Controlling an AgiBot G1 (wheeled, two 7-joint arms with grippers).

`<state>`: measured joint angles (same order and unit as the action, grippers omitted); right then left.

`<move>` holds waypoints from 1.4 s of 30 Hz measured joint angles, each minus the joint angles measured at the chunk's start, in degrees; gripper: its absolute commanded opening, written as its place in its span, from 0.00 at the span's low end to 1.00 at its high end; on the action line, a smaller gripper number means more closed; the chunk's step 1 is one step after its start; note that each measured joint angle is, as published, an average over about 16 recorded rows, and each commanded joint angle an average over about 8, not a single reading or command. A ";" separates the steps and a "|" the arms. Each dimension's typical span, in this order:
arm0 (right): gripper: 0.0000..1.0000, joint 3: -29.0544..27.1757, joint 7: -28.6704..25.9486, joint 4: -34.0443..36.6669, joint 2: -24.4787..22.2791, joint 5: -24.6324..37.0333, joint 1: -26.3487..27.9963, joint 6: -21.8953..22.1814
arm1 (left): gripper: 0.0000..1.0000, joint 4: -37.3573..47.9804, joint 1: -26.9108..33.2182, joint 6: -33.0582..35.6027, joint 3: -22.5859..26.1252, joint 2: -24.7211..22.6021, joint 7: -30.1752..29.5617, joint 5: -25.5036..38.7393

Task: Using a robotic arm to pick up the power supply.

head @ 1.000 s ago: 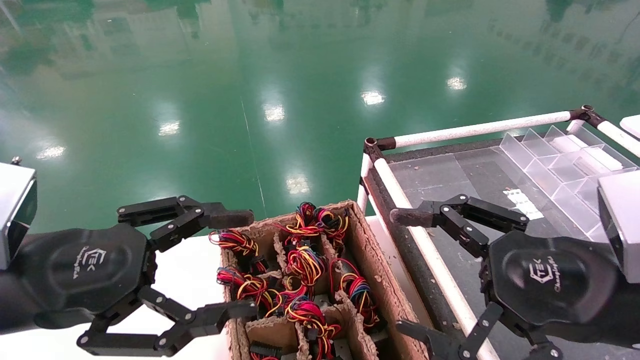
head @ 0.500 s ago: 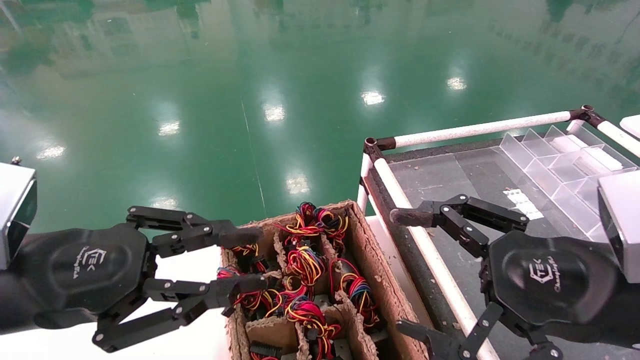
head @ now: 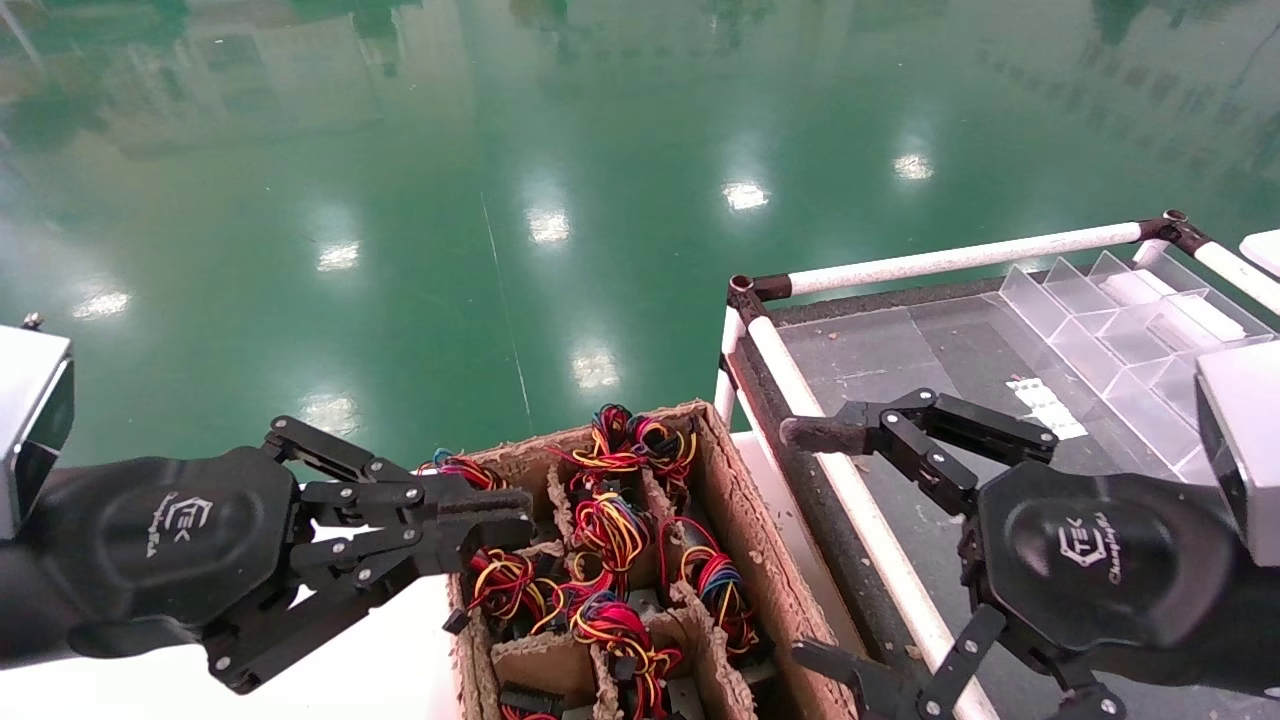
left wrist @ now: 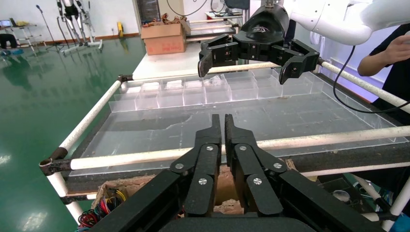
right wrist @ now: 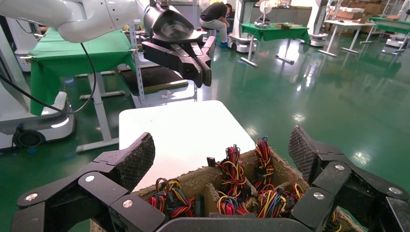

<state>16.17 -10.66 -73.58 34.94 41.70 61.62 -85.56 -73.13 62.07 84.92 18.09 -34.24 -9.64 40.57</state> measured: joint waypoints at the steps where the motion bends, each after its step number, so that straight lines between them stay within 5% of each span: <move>1: 1.00 0.00 0.00 0.00 0.00 0.00 0.00 0.00 | 0.00 0.00 0.00 0.00 0.00 0.00 0.00 0.00; 4: 1.00 0.00 0.00 0.02 -0.02 0.03 -0.01 0.01 | 0.05 0.00 0.00 0.00 0.00 0.00 0.00 0.00; 12: 1.00 0.08 -0.16 0.52 -0.60 0.88 -0.32 0.75 | 0.99 0.01 0.01 0.00 0.01 0.00 0.01 0.00; 26: 1.00 2.91 -3.40 2.80 -2.08 7.77 0.87 2.62 | 1.00 0.03 0.02 0.01 0.04 0.00 0.03 -0.02; 42: 1.00 12.18 -2.41 12.95 4.74 23.29 12.66 -2.92 | 1.00 0.03 0.03 0.00 0.07 0.01 0.04 -0.04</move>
<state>28.35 -13.07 -60.62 39.68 64.99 74.28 -88.48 -73.10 62.10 84.91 18.16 -34.23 -9.60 40.53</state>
